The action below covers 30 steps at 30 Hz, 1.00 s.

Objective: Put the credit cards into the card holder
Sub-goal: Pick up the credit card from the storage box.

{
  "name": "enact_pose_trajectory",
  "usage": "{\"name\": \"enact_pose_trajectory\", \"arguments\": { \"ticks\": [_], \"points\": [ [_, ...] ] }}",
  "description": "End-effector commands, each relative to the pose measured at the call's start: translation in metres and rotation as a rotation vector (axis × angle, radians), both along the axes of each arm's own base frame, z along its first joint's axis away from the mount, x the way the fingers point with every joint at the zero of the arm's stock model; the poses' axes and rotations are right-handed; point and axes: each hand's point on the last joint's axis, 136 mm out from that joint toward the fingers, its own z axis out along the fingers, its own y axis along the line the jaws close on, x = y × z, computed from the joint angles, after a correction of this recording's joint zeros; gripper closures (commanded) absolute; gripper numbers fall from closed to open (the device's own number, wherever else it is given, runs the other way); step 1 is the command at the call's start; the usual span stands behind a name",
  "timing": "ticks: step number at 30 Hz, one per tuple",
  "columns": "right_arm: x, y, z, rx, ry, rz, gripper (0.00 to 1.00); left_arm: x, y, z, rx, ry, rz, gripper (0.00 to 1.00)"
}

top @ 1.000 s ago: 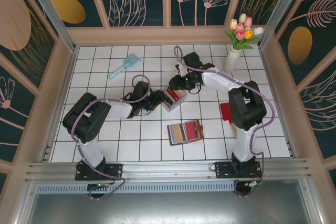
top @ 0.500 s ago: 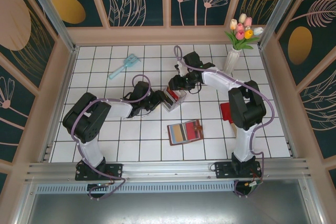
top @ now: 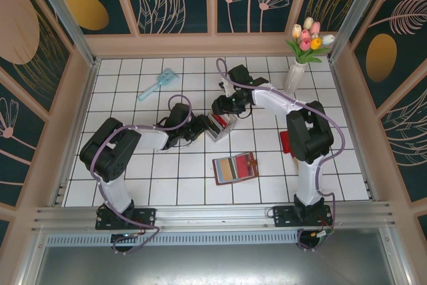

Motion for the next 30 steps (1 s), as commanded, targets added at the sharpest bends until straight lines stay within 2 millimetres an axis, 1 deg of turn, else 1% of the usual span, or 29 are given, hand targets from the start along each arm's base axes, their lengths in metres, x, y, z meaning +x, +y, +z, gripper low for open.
{"name": "enact_pose_trajectory", "arguments": {
  "ticks": [1,4,11,17,22,26,30],
  "points": [
    [-0.005,0.005,0.007,-0.002,0.004,0.029,0.5,0.004,-0.004,0.001,0.002,-0.001,-0.023,0.46],
    [-0.006,0.007,0.02,0.024,-0.009,0.032,0.51,0.004,-0.004,0.001,0.005,-0.001,-0.024,0.46],
    [-0.007,0.007,0.034,0.041,-0.027,0.029,0.53,0.004,-0.005,0.0,0.003,0.001,-0.025,0.46],
    [-0.007,0.005,0.038,0.043,-0.031,0.025,0.56,0.003,-0.005,-0.001,0.0,0.003,-0.025,0.46],
    [-0.007,0.003,0.037,0.038,-0.029,0.02,0.57,0.003,-0.005,-0.001,-0.001,0.003,-0.026,0.46],
    [-0.004,0.0,0.036,0.026,-0.037,0.008,0.63,0.003,-0.006,-0.002,-0.001,0.005,-0.029,0.46],
    [-0.003,-0.001,0.041,0.038,-0.046,0.002,0.68,0.003,-0.005,-0.001,-0.002,0.005,-0.029,0.46]
  ]
}}
